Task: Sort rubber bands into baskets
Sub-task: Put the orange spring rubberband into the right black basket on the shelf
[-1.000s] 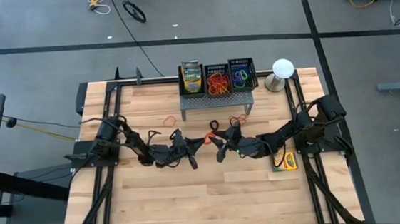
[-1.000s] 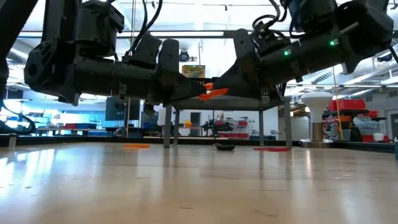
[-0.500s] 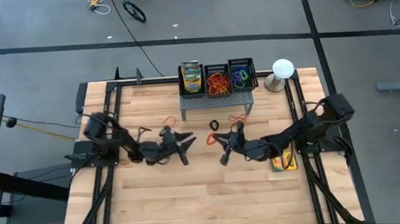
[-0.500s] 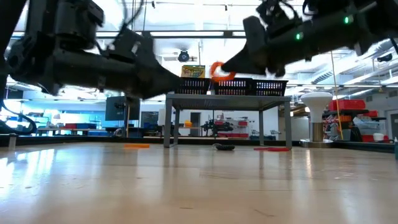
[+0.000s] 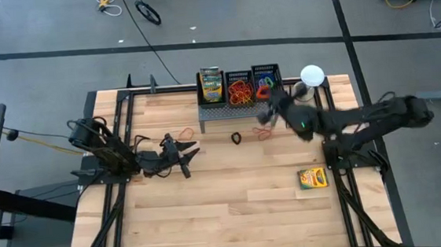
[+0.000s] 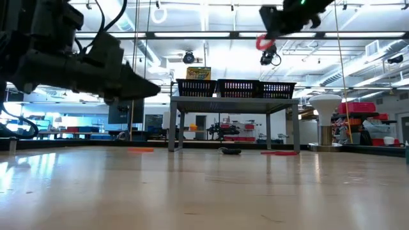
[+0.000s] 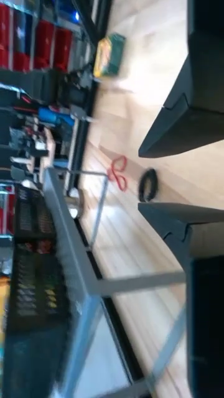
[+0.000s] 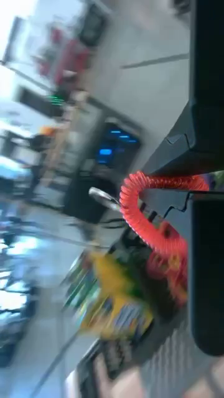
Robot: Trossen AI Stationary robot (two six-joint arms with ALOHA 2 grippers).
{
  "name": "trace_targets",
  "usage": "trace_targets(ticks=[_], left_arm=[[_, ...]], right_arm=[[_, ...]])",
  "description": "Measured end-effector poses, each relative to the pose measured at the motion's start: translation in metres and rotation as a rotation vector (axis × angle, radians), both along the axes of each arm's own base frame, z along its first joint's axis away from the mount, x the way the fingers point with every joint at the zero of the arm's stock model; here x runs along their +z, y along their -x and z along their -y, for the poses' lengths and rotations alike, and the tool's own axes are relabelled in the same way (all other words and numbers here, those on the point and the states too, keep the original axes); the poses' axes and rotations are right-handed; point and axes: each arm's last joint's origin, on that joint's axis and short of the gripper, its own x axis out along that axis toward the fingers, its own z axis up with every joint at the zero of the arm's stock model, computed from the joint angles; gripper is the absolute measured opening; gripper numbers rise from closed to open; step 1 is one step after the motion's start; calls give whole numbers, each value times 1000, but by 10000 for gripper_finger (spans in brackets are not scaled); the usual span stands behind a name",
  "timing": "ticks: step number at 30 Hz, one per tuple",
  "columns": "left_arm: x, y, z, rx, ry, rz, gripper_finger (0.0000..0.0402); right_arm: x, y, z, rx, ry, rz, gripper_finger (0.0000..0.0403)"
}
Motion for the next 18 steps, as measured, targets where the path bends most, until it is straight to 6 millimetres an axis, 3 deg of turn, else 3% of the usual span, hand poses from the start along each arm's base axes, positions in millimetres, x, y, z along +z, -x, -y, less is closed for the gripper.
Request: trace_targets(ticks=[4,9,14,18], left_arm=[[-5,4,-5,21,15,-24,114],[-7,5,-5,18,13,-43,86],[-7,5,-5,-3,15,-42,69],[-7,5,-5,-4,11,-46,65]], right_arm=[[1,6,48,-14,-201,-42,22],[0,17,93,-76,-411,-69,22],[-6,20,117,-91,-519,-75,27],[-16,19,128,-104,-580,-85,52]])
